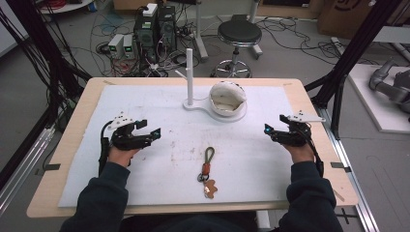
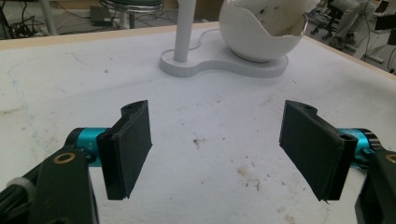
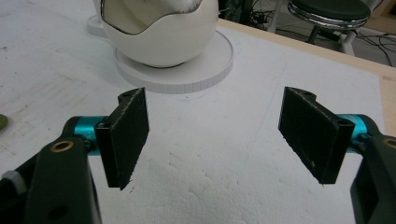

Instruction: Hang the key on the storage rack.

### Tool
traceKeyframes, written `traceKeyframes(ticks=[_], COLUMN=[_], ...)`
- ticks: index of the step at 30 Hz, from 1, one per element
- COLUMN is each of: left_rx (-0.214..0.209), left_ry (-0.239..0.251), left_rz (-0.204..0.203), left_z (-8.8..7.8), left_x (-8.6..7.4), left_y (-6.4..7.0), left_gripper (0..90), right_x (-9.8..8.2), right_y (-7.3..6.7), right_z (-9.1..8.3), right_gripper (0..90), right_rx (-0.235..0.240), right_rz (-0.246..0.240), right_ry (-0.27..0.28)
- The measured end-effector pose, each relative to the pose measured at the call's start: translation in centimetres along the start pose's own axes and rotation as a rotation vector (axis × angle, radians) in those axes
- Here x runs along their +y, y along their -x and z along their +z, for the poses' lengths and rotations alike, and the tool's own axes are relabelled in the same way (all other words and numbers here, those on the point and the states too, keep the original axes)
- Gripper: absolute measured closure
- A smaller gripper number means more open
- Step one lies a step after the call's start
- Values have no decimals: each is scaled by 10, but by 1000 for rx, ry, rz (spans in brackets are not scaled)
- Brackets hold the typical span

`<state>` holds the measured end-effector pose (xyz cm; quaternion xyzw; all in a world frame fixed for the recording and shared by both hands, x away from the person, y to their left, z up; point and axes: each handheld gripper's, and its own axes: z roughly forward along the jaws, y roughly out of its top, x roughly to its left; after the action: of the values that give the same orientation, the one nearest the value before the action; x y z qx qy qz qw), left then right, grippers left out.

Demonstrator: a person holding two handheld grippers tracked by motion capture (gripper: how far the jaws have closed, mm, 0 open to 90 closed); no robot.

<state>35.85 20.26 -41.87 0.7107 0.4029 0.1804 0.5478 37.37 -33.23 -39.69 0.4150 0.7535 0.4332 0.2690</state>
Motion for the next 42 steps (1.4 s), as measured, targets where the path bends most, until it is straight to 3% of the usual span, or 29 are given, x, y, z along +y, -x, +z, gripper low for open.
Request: traceKeyframes(ticks=[3, 6, 8, 10, 11, 14, 17, 18, 22, 26, 33, 38, 39, 40, 42], left_rx=[-2, 35, 25, -10, -10, -54, -65, -66, -83, -131, -204, -195, -180, -150, -139], left_ry=[-15, -57, -76, -90, -90, -109, -174, -195, -230, -245, -342, -365, -372, -378, -383], left_rz=[4, -17, -15, 3, 3, 33, 60, 62, 61, 53, 122, 134, 153, 204, 226], left_z=[3, 10, 16, 27, 27, 39, 50, 53, 59, 64, 86, 94, 96, 98, 98], left_x=[1, -1, -1, -2, -2, -2, -4, -5, -9, -12, -26, -28, -28, -28, -27], left_y=[8, 18, 26, 41, 41, 59, 74, 78, 87, 98, 136, 146, 149, 153, 155], left_gripper=[250, 258, 258, 258, 258, 258, 292, 340, 370, 407, 406, 382, 403, 434, 504], right_x=[-1, -3, -5, -8, -8, -10, -11, -11, -10, -10, -9, -9, -9, -9, -9], right_y=[0, 0, 1, 3, 3, 6, 7, 7, 5, 5, 4, 4, 4, 4, 4], right_z=[0, -2, -3, -3, -3, -4, -6, -6, -5, -5, -6, -5, -5, -5, -5], right_gripper=[255, 256, 258, 260, 260, 260, 260, 260, 261, 261, 261, 261, 261, 261, 261], right_rx=[-1, -11, -15, -21, -21, -26, -28, -27, -23, -21, -18, -13, -12, -13, -17], right_rz=[-5, 0, 2, 4, 4, 16, 27, 28, 24, 24, 27, 25, 23, 23, 26], right_ry=[-4, -1, 0, -9, -9, -12, -10, -9, -5, -4, 2, 4, 0, -1, -1])
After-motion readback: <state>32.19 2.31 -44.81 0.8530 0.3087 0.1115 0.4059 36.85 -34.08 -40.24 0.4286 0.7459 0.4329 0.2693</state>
